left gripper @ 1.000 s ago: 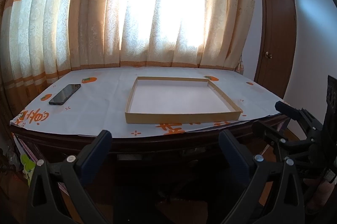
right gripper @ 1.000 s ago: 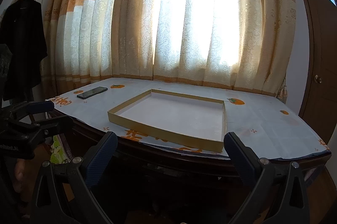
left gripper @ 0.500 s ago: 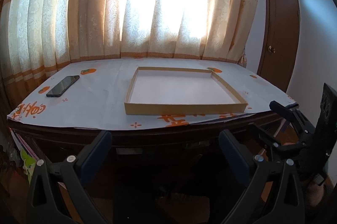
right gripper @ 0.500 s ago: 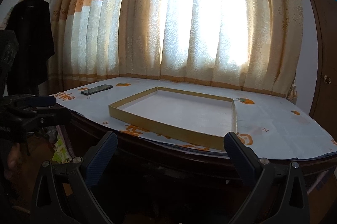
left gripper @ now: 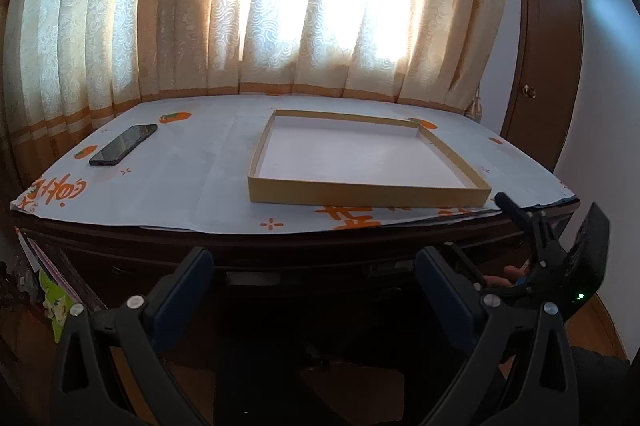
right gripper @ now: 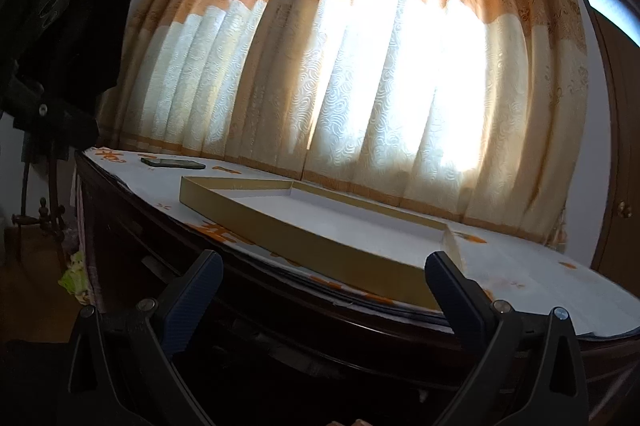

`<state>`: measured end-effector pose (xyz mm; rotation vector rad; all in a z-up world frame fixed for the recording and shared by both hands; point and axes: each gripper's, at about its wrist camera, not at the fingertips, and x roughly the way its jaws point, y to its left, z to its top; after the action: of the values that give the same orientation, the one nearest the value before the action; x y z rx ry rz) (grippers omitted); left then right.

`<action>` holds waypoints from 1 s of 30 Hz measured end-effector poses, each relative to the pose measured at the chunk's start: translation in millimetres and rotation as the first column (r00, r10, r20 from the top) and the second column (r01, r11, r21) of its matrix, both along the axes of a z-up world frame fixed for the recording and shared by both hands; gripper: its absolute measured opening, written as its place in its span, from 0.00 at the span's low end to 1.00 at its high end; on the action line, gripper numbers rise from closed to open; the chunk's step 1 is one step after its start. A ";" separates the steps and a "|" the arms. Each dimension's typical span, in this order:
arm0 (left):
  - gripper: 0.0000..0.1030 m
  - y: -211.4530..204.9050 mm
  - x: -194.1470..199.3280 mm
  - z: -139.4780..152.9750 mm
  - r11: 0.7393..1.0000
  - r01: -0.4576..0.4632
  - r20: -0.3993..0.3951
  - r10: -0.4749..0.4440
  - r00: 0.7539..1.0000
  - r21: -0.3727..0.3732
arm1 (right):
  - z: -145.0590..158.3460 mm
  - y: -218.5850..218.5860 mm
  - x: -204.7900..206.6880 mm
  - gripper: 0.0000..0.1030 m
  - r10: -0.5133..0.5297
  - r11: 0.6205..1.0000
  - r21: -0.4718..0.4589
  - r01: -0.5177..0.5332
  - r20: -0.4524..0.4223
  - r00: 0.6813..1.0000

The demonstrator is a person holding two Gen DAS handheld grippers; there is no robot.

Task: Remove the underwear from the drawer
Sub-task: 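Lower both tools toward the open drawer of clothes below the table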

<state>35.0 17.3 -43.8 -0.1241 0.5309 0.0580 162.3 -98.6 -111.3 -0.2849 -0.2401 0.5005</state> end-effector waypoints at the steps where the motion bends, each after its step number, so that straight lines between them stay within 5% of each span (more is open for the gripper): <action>1: 1.00 1.1 0.2 -0.5 1.000 -0.003 0.000 0.003 1.000 -0.003 | -1.3 -0.6 3.2 0.99 0.007 1.000 0.004 -0.007 0.000 1.000; 30: 1.00 20.4 5.1 -14.5 0.997 -0.056 -0.026 0.054 0.998 -0.052 | -21.5 19.5 35.5 0.99 0.089 0.994 -0.074 -0.084 0.062 0.994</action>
<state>40.1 37.8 -58.3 -0.1896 0.5539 0.0993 197.8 -79.1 -132.8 -0.3621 -0.2998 0.5870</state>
